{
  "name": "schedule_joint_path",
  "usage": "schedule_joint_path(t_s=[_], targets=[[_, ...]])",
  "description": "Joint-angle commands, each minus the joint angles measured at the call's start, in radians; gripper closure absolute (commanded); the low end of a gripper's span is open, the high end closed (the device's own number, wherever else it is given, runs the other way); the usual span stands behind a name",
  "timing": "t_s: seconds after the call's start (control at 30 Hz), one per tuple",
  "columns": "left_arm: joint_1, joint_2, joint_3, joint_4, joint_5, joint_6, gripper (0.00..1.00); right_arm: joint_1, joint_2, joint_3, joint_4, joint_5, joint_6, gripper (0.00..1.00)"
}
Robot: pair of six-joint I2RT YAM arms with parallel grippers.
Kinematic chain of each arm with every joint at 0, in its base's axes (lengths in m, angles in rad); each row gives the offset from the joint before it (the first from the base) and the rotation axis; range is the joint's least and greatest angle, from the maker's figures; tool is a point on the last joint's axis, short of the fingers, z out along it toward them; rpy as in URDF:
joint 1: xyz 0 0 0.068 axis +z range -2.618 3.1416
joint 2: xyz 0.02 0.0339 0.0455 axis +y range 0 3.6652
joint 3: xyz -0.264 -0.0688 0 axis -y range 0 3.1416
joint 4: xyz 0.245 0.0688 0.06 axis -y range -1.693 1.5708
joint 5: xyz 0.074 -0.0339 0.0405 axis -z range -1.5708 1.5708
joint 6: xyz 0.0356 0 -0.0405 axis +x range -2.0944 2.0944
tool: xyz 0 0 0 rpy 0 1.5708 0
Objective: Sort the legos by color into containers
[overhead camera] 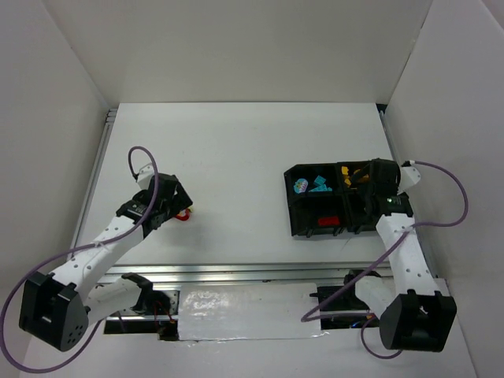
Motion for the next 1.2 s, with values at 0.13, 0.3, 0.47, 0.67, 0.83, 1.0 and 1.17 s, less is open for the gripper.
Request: schedule_joint_path(t_s=[0.13,0.3,0.47,0.67,0.83,1.0,1.17], targets=[[0.01,0.121,0.048,0.006,-0.043,-0.128,0.0,0.274,-0.052,0.046,0.03,-0.052,-0.079,0.0],[0.012,0.199,0.06,0.034,-0.058,-0.22,0.01,0.354,-0.044,0.048,0.043,-0.168,-0.131,0.0],[0.01,0.267,0.096,0.02,-0.086,-0.298,0.01,0.38,-0.058,0.028,0.054,-0.193,-0.155,0.0],[0.01,0.359,0.12,0.006,-0.101,-0.38,0.01,0.388,-0.07,0.017,0.065,-0.225,-0.189,0.0],[0.009,0.421,0.119,0.041,-0.115,-0.409,0.01,0.391,-0.072,0.007,0.085,-0.279,-0.206,0.0],[0.007,0.485,0.117,0.106,-0.106,-0.403,0.12,0.396,-0.059,-0.003,0.1,-0.31,-0.215,0.0],[-0.014,0.516,0.099,0.153,-0.083,-0.401,0.31,0.403,-0.059,-0.003,0.103,-0.325,-0.221,0.0]])
